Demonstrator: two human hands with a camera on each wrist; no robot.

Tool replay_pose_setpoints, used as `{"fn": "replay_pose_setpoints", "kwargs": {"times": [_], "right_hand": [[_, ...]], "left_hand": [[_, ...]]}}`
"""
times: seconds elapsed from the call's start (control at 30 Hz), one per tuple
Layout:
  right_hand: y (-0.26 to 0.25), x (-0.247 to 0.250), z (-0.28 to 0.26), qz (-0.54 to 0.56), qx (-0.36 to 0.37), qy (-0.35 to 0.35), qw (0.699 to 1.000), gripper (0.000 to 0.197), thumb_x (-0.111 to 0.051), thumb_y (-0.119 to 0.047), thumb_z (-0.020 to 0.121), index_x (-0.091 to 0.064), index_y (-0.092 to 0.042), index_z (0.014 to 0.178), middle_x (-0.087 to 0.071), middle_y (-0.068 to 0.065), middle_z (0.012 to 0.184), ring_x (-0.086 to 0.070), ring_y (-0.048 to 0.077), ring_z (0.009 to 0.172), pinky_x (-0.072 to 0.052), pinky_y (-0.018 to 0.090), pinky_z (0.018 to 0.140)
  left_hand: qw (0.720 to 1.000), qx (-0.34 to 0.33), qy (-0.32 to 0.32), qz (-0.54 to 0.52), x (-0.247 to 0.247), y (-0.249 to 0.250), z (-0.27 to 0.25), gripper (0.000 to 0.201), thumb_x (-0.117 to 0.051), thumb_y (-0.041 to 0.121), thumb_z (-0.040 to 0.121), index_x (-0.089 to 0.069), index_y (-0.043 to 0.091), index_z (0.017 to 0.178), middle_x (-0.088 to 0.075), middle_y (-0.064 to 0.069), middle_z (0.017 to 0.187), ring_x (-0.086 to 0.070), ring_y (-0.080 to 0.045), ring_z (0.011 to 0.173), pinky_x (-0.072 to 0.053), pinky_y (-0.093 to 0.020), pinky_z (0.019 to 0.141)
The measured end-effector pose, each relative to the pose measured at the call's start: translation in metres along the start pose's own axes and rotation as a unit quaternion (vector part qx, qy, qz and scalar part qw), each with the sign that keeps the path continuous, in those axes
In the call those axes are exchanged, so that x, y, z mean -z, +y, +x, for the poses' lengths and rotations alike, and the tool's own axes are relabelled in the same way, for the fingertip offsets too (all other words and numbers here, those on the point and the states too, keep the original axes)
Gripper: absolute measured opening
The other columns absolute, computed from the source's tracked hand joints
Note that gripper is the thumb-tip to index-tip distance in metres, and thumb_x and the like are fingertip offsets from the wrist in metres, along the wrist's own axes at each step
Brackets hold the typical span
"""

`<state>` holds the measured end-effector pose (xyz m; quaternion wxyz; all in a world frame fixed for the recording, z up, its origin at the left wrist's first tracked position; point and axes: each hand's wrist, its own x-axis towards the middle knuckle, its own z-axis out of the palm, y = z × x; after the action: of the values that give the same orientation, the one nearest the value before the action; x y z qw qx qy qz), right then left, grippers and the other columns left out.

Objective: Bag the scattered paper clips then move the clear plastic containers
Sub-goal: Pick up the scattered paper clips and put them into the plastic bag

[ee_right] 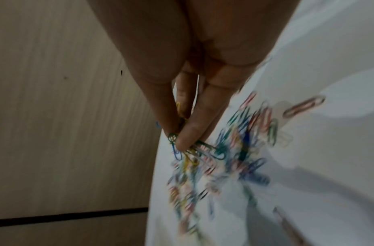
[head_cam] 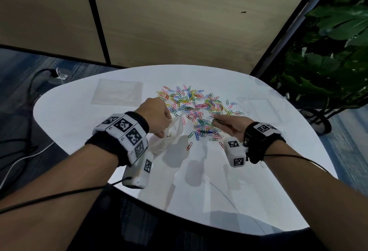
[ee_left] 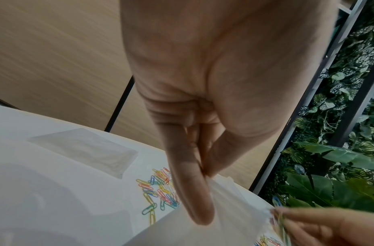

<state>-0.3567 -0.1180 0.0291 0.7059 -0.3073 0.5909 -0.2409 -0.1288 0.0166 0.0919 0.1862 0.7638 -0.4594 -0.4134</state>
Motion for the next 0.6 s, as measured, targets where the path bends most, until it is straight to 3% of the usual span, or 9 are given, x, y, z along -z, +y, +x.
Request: {"fn": "replay_pose_setpoints", "kwargs": {"times": [0.13,0.2,0.27,0.37,0.43,0.5,0.6], "right_hand": [[-0.007,-0.044,-0.030,0.056,-0.003,-0.103,0.993,0.009,-0.064,-0.001,0.089,-0.068,0.004,0.096,-0.072,0.013,0.088,-0.074,0.015,0.072,-0.058,0.017,0.062],[-0.003,-0.065,-0.043,0.052,-0.007,-0.146,0.988,0.007,-0.061,0.001,0.090,-0.067,0.004,0.094,-0.072,0.011,0.085,-0.073,0.014,0.073,-0.058,0.016,0.062],[0.004,-0.080,-0.055,0.019,0.001,-0.169,0.985,0.007,-0.060,0.003,0.090,-0.066,0.005,0.095,-0.070,0.010,0.085,-0.071,0.015,0.079,-0.059,0.018,0.068],[0.019,-0.093,-0.060,-0.101,0.074,-0.153,0.980,0.011,-0.065,0.011,0.084,-0.071,0.002,0.088,-0.072,0.013,0.082,-0.069,0.020,0.077,-0.060,0.024,0.078],[0.027,-0.097,-0.058,-0.216,0.150,-0.109,0.959,0.019,-0.071,0.010,0.078,-0.076,-0.008,0.081,-0.074,0.016,0.084,-0.071,0.026,0.078,-0.060,0.032,0.082],[0.033,-0.100,-0.056,-0.301,0.200,-0.072,0.930,0.015,-0.076,0.002,0.075,-0.076,-0.013,0.076,-0.074,0.014,0.081,-0.073,0.026,0.075,-0.061,0.035,0.079],[0.037,-0.106,-0.056,-0.451,0.255,-0.049,0.854,0.008,-0.074,-0.011,0.079,-0.077,-0.018,0.082,-0.073,0.003,0.076,-0.070,0.018,0.070,-0.059,0.028,0.067]], "left_hand": [[1.000,-0.006,0.011,-0.010,-0.003,0.003,0.000,0.027,-0.047,-0.003,0.091,-0.072,0.006,0.094,-0.076,-0.018,0.078,-0.078,-0.033,0.075,-0.064,-0.041,0.081],[1.000,-0.007,0.016,-0.017,-0.003,0.004,0.000,0.025,-0.049,-0.004,0.091,-0.071,0.008,0.088,-0.075,-0.019,0.079,-0.077,-0.034,0.075,-0.064,-0.042,0.080],[1.000,-0.007,0.019,-0.023,-0.003,0.003,0.001,0.026,-0.049,-0.005,0.091,-0.069,0.011,0.085,-0.076,-0.019,0.079,-0.077,-0.034,0.074,-0.064,-0.042,0.080],[0.999,-0.010,0.028,-0.031,-0.002,0.003,0.000,0.024,-0.051,-0.004,0.091,-0.073,0.004,0.096,-0.076,-0.019,0.077,-0.078,-0.033,0.073,-0.064,-0.041,0.080],[0.999,-0.016,0.034,-0.039,0.000,0.003,-0.001,0.022,-0.052,-0.003,0.092,-0.073,0.003,0.098,-0.075,-0.016,0.073,-0.078,-0.032,0.072,-0.064,-0.041,0.079],[0.998,-0.026,0.034,-0.045,0.001,0.004,-0.001,0.021,-0.053,-0.004,0.092,-0.073,0.002,0.096,-0.070,-0.009,0.068,-0.077,-0.031,0.070,-0.064,-0.041,0.077],[0.998,-0.038,0.020,-0.043,0.001,0.004,-0.002,0.021,-0.056,-0.005,0.092,-0.076,0.002,0.094,-0.070,-0.008,0.068,-0.076,-0.027,0.068,-0.065,-0.037,0.074]]}}
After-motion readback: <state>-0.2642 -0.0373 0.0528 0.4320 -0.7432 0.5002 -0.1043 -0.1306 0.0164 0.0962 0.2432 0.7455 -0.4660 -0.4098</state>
